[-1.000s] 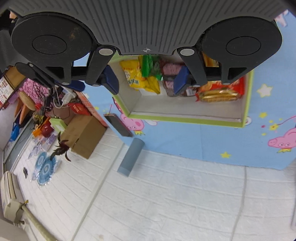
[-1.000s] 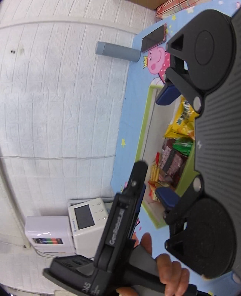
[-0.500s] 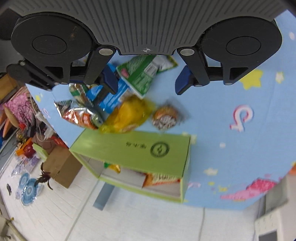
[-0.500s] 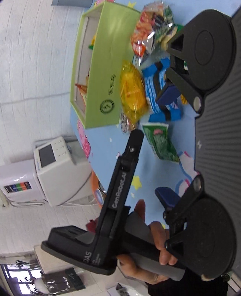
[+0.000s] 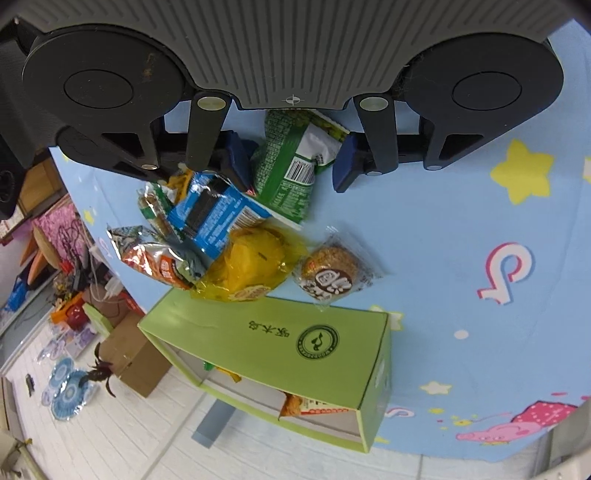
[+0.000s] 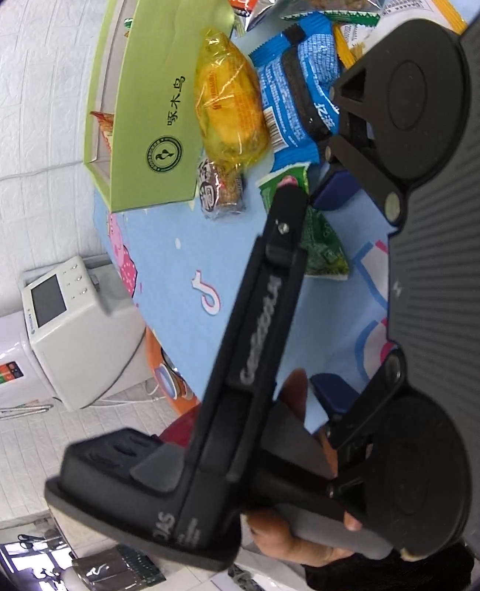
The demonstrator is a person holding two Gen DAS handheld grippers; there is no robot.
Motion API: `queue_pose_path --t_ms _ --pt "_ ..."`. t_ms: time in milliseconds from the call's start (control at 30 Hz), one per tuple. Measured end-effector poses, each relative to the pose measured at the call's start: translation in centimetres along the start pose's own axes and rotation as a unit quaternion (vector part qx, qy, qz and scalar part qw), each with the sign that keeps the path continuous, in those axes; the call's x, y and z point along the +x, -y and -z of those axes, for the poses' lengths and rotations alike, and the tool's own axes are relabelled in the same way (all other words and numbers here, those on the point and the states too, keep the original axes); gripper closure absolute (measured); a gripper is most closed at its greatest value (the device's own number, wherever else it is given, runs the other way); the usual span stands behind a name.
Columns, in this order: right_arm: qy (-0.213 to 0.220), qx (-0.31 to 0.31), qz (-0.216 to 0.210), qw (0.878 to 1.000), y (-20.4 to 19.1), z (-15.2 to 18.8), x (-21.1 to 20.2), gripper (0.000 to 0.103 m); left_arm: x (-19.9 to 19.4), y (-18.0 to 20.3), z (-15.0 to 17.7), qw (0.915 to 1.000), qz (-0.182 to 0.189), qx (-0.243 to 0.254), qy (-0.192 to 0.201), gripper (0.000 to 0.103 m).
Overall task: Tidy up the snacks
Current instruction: 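Move the left tool back over the green snack packet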
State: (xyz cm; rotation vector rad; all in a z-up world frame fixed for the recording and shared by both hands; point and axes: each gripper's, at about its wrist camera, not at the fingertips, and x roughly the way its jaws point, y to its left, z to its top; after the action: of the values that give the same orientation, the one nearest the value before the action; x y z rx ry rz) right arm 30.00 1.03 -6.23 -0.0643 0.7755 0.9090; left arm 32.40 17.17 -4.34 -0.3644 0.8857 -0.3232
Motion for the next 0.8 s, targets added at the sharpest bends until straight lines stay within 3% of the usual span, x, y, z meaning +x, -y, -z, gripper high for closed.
queue_pose_path --t_ms 400,467,567,700,800 --pt "-0.008 0.002 -0.01 1.0 -1.9 4.0 -3.6 0.01 -2.5 4.0 5.7 0.9998 -0.016 0.009 0.006 0.074" --pt "-0.004 0.002 -0.003 1.0 -2.1 4.5 -4.2 0.01 -2.6 4.7 6.2 0.9996 -0.023 0.014 0.007 0.07" --pt "0.022 -0.005 0.03 0.999 -2.0 5.2 -6.5 0.01 -3.6 5.4 5.7 0.9986 -0.043 0.012 0.028 0.071" --pt "0.059 -0.02 0.112 0.992 -0.2 5.0 -10.2 0.01 -4.2 6.8 4.2 0.999 -0.007 0.014 0.042 0.07" --pt "0.062 -0.004 0.158 0.985 2.8 4.3 -10.3 0.01 -2.1 8.3 3.0 0.9995 0.018 0.012 0.023 0.067"
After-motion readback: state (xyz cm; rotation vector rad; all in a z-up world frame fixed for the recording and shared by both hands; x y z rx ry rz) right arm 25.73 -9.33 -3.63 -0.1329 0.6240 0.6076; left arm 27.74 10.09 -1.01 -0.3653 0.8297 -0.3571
